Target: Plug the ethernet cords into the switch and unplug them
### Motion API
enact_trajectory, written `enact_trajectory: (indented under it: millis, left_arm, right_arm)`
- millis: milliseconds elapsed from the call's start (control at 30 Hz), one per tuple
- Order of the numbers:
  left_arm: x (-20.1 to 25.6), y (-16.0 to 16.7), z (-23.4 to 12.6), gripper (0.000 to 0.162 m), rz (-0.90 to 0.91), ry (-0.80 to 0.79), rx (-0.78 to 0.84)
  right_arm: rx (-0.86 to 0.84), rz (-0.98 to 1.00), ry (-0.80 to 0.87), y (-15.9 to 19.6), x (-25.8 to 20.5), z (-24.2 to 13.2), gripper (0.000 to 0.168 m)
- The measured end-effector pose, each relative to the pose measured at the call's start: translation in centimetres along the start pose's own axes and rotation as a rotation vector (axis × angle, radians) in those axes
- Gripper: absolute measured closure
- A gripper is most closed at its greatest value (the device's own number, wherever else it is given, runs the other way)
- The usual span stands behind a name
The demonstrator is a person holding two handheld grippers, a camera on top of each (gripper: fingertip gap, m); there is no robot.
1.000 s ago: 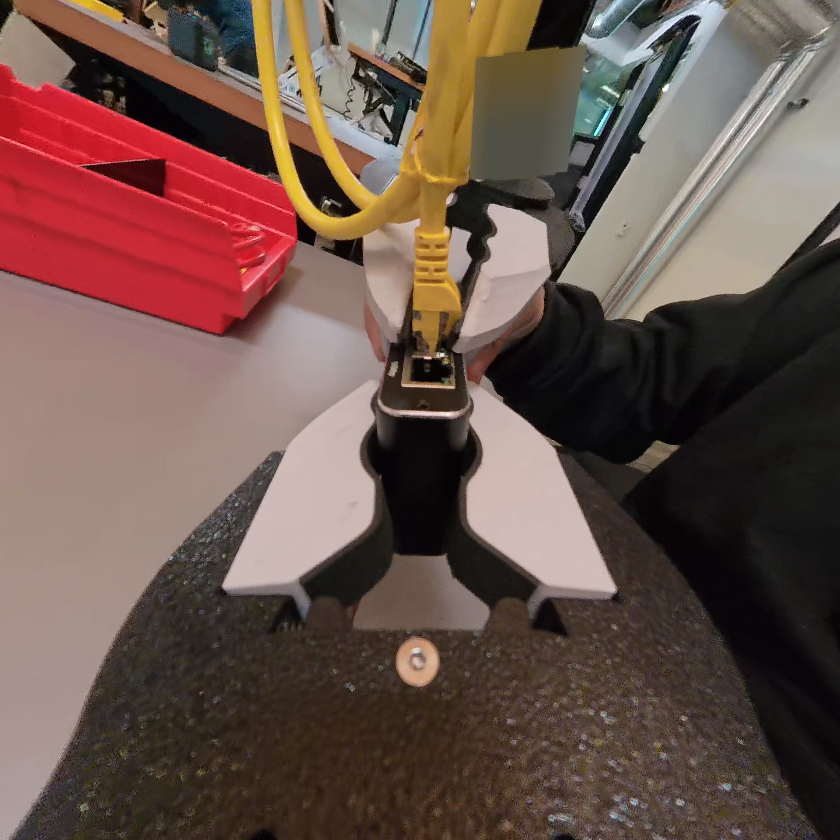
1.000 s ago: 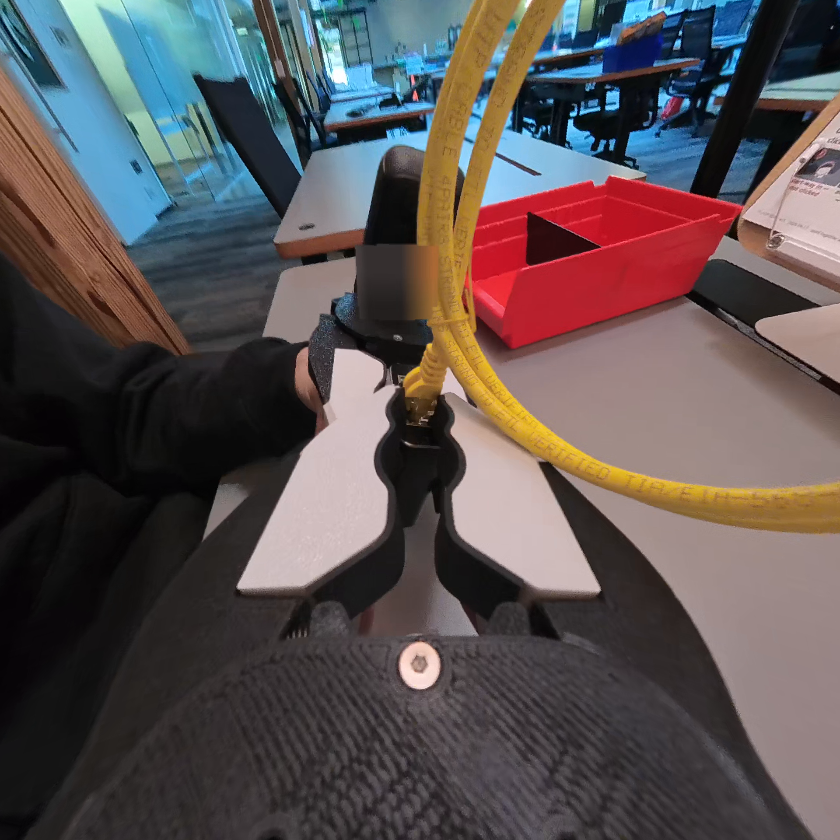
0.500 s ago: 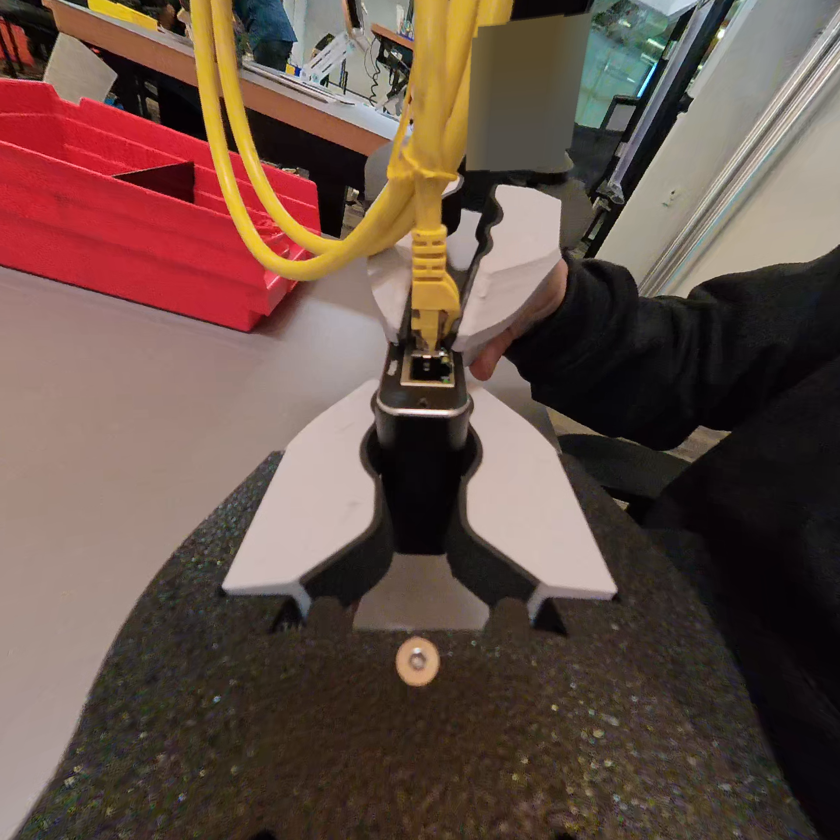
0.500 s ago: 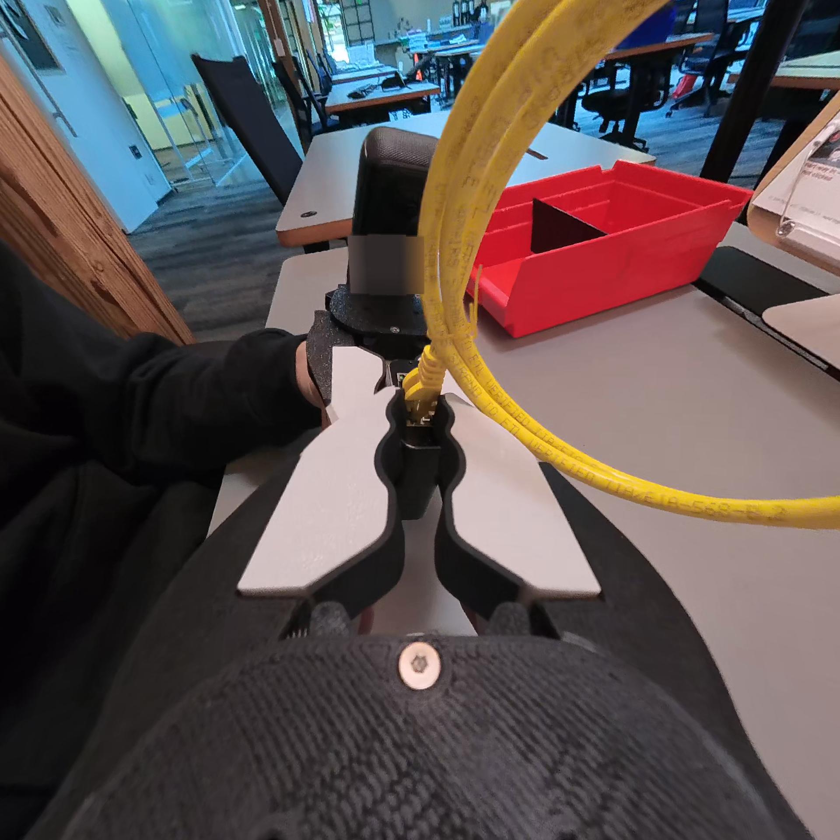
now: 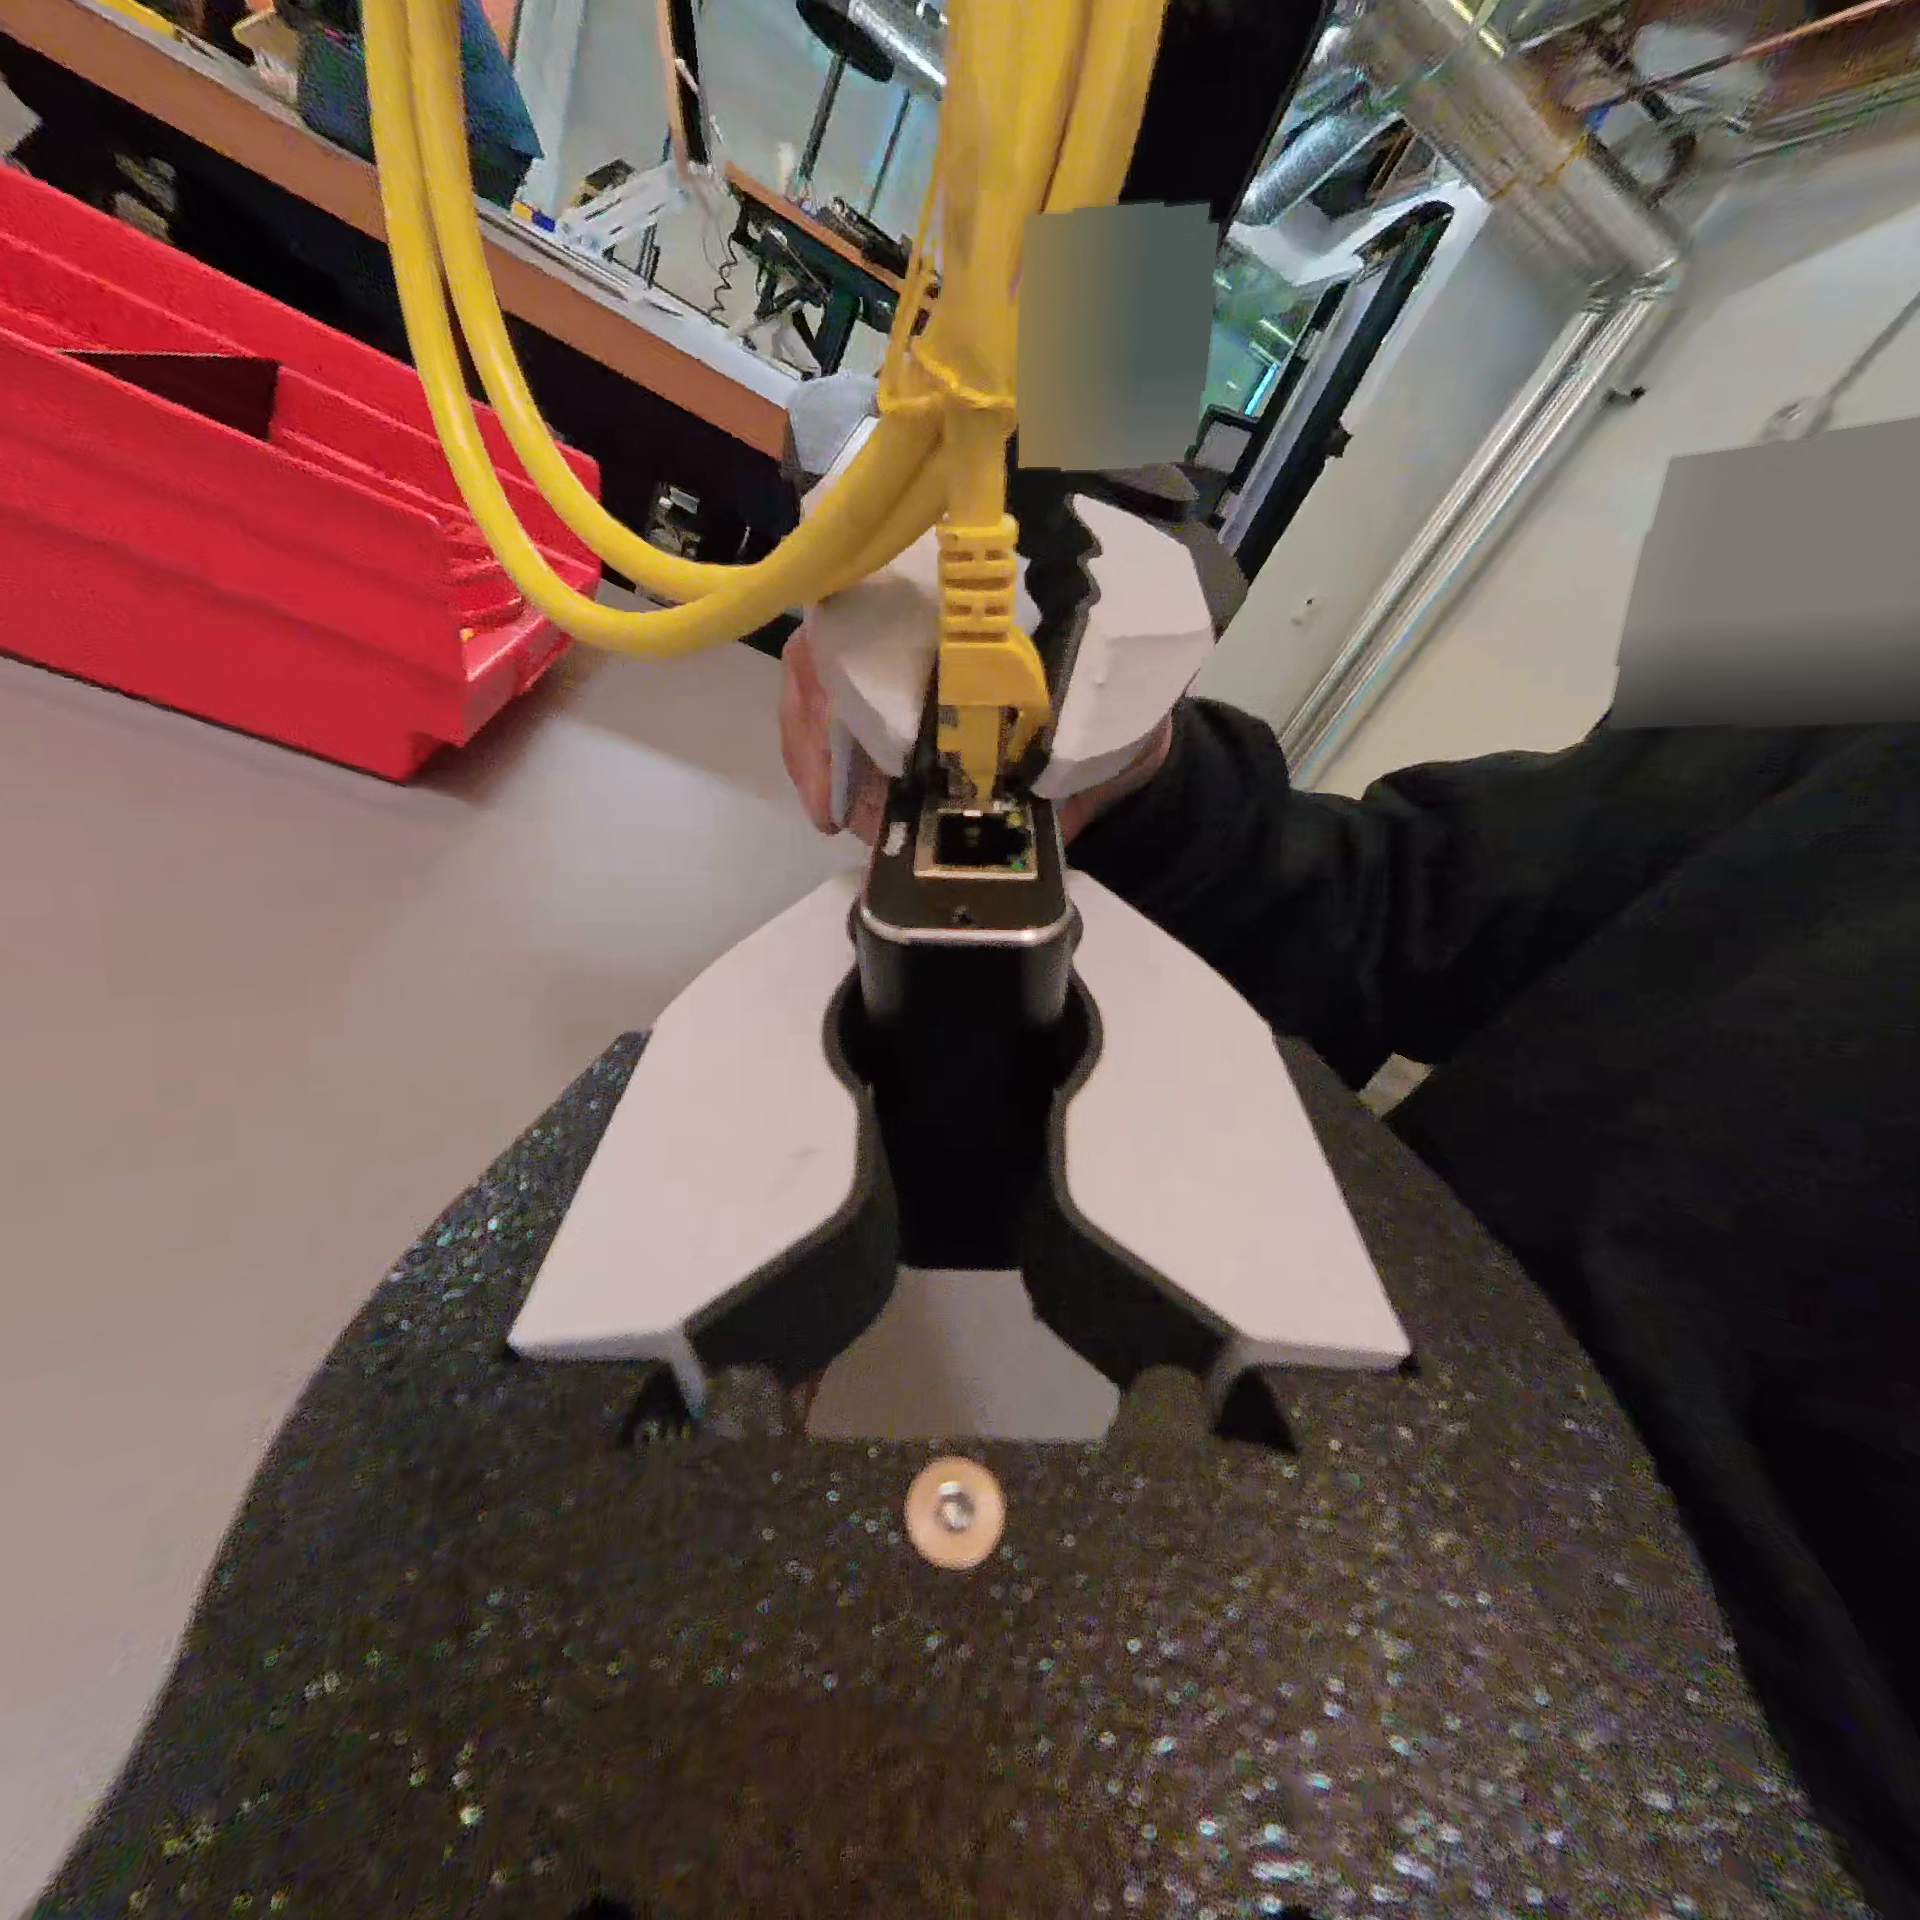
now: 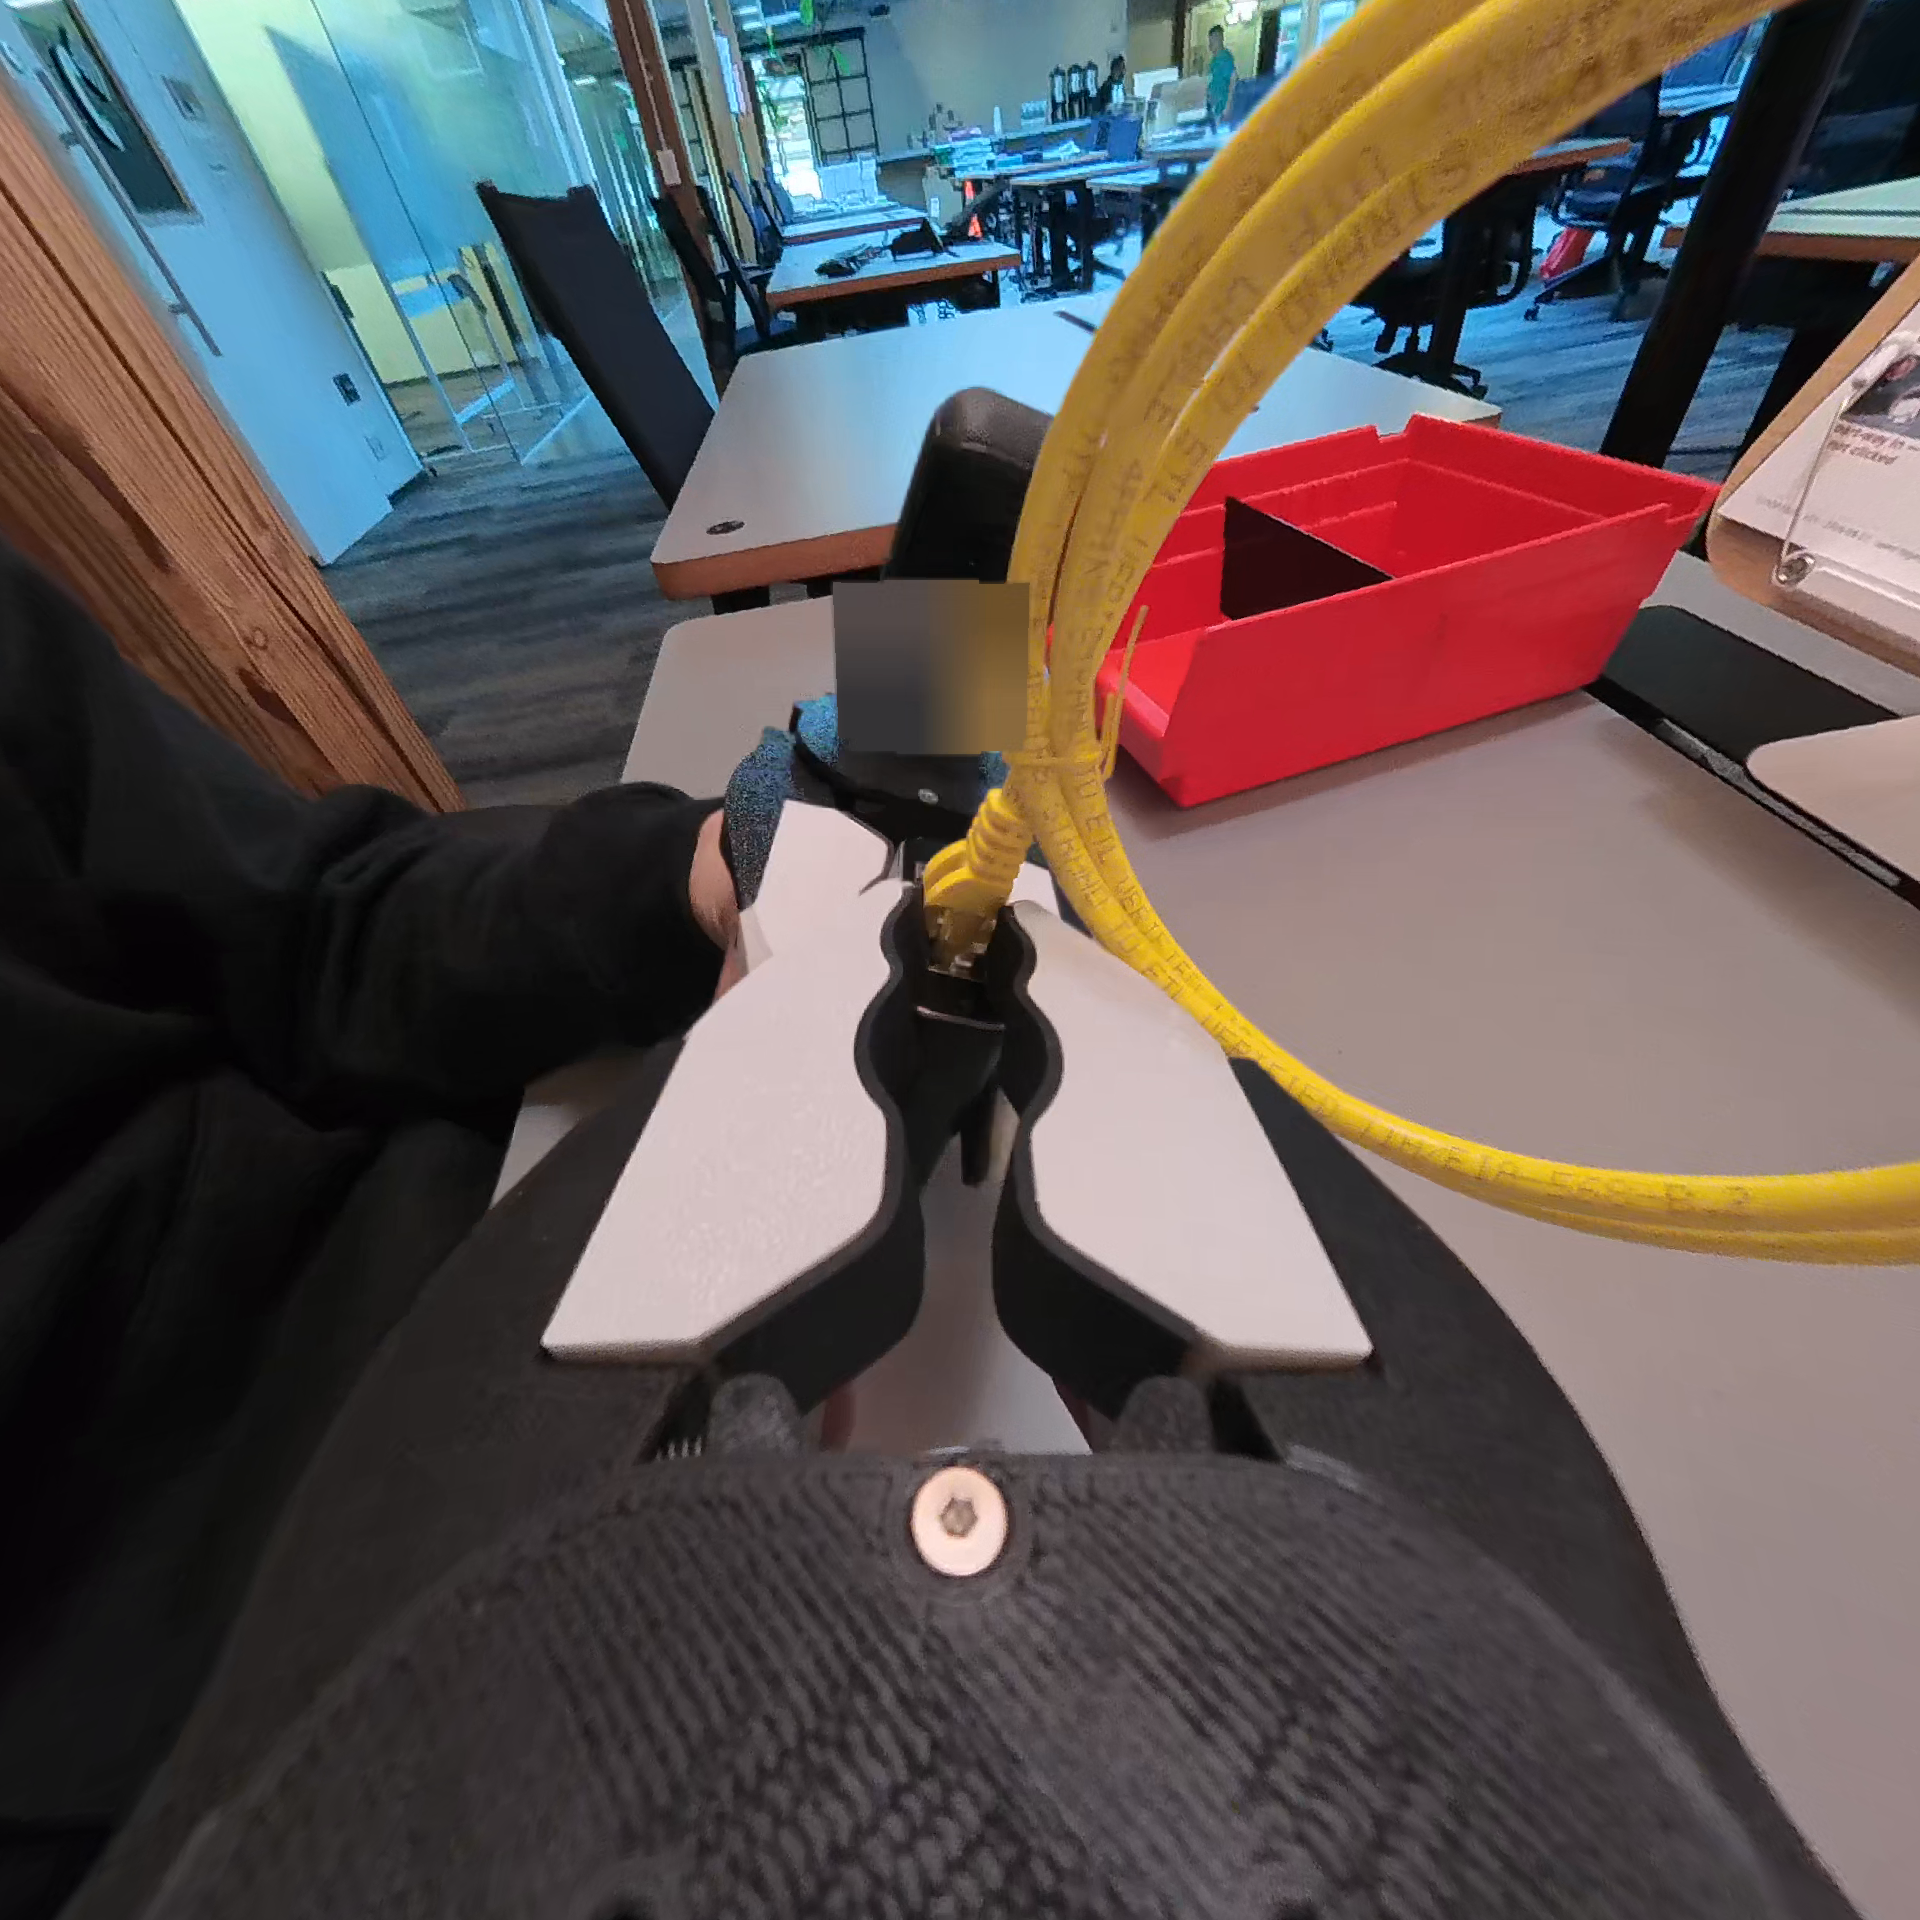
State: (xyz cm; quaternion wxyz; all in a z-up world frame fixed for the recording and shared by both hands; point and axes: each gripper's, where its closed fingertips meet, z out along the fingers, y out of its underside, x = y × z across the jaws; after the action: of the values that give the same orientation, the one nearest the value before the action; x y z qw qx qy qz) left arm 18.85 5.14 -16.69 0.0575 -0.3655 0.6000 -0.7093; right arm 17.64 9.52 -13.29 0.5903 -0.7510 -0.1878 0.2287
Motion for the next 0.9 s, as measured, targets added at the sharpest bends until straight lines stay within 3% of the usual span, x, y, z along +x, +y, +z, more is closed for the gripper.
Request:
enact_trajectory:
  millis: [233, 433, 600, 667, 900]
  left_arm:
    - [-1.6, 1.0, -0.3, 0.134, 0.163, -0.175, -0.114]
    - [-1.3, -0.3, -0.7, 0.135, 0.301, -0.260, -0.126]
    - [-2.7, -1.6, -2.1, 0.135, 0.442, -0.466, -0.133]
    - [-2.5, -2.5, -2.6, 0.135, 0.413, -0.473, -0.071]
    - [-1.5, -3.6, -3.4, 0.135, 0.424, -0.422, 0.028]
  right_arm:
    - [0.000, 0.022, -0.024, 1.0, 0.0, -0.1, 0.154]
    - [0.196, 0.033, -0.078, -0.1, -0.7, -0.5, 0.154]
    - [0.259, -0.015, -0.034, -0.6, -0.1, 0.0, 0.141]
    - [0.256, -0.019, -0.050, -0.8, -0.2, 0.1, 0.131]
    - [0.266, -0.024, -0.064, -1.0, -0.8, 0.2, 0.140]
